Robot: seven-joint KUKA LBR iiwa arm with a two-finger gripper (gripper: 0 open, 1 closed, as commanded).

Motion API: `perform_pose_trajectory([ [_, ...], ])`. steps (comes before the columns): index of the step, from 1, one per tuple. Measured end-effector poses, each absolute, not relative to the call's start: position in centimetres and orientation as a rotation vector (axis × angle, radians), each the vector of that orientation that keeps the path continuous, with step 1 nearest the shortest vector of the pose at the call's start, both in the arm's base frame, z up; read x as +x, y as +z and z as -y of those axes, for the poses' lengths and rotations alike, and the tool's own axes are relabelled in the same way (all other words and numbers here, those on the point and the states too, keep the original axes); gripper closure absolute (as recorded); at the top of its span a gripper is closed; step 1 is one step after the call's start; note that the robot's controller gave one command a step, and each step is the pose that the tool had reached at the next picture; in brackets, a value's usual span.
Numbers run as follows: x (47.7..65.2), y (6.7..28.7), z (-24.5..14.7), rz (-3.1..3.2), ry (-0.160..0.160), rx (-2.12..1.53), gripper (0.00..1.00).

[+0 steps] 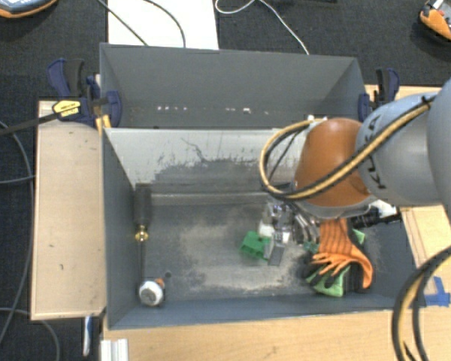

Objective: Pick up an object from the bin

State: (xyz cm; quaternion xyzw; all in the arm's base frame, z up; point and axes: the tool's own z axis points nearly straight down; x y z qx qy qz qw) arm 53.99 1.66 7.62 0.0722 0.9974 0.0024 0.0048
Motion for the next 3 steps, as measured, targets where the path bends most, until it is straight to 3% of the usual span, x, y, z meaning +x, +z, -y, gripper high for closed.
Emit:
perform_pose_trajectory([
  [3,54.22,7.79,-1.65,-3.114,0.009,0.236,1.00],
])
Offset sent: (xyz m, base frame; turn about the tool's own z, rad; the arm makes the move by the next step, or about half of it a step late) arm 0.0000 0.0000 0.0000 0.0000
